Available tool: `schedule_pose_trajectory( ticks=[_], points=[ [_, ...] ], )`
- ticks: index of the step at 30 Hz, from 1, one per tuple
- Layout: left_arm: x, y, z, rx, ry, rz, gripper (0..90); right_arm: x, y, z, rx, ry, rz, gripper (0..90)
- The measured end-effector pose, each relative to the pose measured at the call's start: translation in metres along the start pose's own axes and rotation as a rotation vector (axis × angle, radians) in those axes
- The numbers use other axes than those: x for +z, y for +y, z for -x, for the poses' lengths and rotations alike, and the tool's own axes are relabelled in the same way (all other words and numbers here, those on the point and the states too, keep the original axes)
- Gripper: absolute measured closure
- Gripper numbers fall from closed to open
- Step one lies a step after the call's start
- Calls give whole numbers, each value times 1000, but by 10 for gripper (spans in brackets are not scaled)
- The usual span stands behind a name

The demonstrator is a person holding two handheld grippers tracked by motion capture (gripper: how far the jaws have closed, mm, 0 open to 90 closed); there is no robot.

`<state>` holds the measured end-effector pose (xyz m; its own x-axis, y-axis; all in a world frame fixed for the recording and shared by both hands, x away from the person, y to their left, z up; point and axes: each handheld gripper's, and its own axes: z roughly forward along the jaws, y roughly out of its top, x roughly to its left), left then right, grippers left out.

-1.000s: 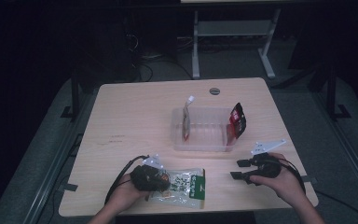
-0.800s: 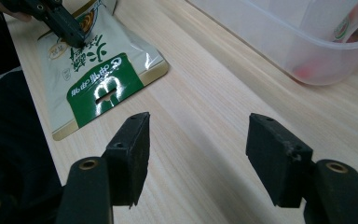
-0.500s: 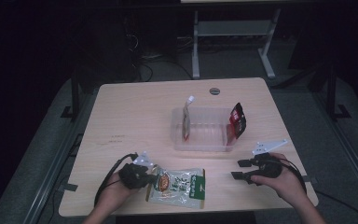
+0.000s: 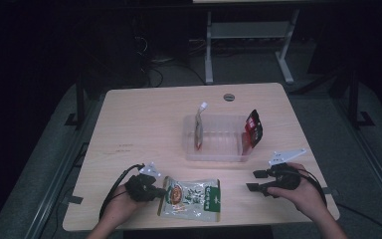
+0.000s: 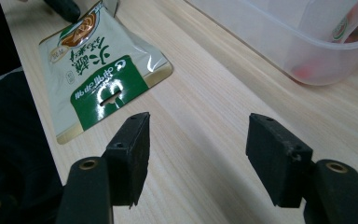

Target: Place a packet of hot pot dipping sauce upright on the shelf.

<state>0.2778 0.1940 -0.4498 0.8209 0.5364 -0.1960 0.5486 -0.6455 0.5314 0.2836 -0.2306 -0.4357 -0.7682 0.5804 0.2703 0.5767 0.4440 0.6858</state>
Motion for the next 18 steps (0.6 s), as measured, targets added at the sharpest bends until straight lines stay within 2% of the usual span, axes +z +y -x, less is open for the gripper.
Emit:
schedule_pose_trajectory(
  ticks=[3, 7, 10, 14, 18],
  points=[
    [3, 4, 7, 12, -28, 8, 898, 0, 0, 0, 1, 0, -2, 395],
    [14, 10, 18, 25, -84, 11, 898, 1, 0, 0, -1, 0, -6, 395],
    [21, 16, 24, 47, -106, 10, 899, 0, 0, 0, 2, 0, -3, 395],
    [26, 23, 27, 70, -106, 14, 899, 1, 0, 1, 3, -2, -3, 396],
    [23, 26, 26, 106, -100, 37, 897, 1, 0, 1, 7, 0, -3, 396]
  ],
)
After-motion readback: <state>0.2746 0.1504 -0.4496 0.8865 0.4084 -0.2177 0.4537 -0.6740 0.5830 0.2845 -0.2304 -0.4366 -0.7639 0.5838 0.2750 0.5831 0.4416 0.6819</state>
